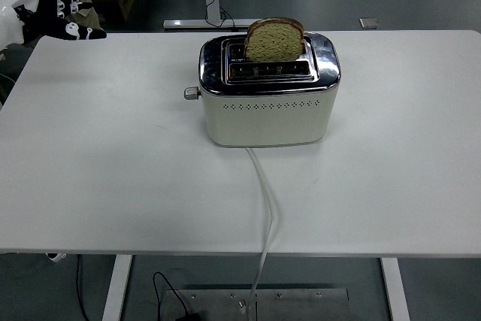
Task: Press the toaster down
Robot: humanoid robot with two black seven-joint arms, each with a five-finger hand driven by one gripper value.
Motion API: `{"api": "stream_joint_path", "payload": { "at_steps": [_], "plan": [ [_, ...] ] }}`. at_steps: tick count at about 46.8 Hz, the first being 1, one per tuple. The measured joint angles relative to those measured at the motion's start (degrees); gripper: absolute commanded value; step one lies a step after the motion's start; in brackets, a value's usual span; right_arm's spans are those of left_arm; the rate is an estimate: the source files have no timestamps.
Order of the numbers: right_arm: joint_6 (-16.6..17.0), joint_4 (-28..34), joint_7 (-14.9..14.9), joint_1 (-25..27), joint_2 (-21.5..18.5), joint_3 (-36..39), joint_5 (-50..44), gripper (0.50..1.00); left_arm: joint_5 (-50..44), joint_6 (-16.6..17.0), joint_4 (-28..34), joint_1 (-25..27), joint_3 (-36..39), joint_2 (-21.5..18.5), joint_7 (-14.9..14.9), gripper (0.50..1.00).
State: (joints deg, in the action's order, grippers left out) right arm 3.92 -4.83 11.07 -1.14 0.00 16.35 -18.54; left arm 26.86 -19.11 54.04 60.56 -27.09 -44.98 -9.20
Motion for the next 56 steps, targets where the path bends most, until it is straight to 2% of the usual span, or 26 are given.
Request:
{"api": "stream_joint_path", "payload": {
  "at_steps": [14, 24, 31, 42, 49, 56],
  "plan": [
    [-0.02, 0.00, 0.00, 0.00, 0.00, 0.00, 0.00, 0.998, -12.44, 3.10, -4.60, 0.00, -1.42, 1.33, -0.36, 1.000],
    [0.00, 0.00, 0.00, -0.01, 0.00, 0.00, 0.00, 0.998, -20.81, 3.32, -7.58, -0.74, -1.94, 2.35, -2.61, 1.000],
    [-0.01, 0.00, 0.00, -0.01, 0.00, 0.00, 0.00, 0.998, -25.30, 3.35, -9.23, -2.06, -1.94, 3.11, -2.79, 1.000],
    [0.03, -0.02, 0.00, -0.01, 0.00, 0.00, 0.00, 0.998, -32.97, 3.66, -10.23, -4.34, -1.91, 3.86, -2.79, 1.000],
    [0.04, -0.01, 0.00, 0.00, 0.00, 0.00, 0.00, 0.998, -35.70, 5.21, -10.48, -5.75, -1.93, 4.98, -2.78, 1.000],
    [0.04, 0.00, 0.00, -0.01, 0.00, 0.00, 0.00, 0.998, -37.63, 5.31, -10.54, -7.23, -2.32, 5.98, -2.79, 1.000]
  ]
}}
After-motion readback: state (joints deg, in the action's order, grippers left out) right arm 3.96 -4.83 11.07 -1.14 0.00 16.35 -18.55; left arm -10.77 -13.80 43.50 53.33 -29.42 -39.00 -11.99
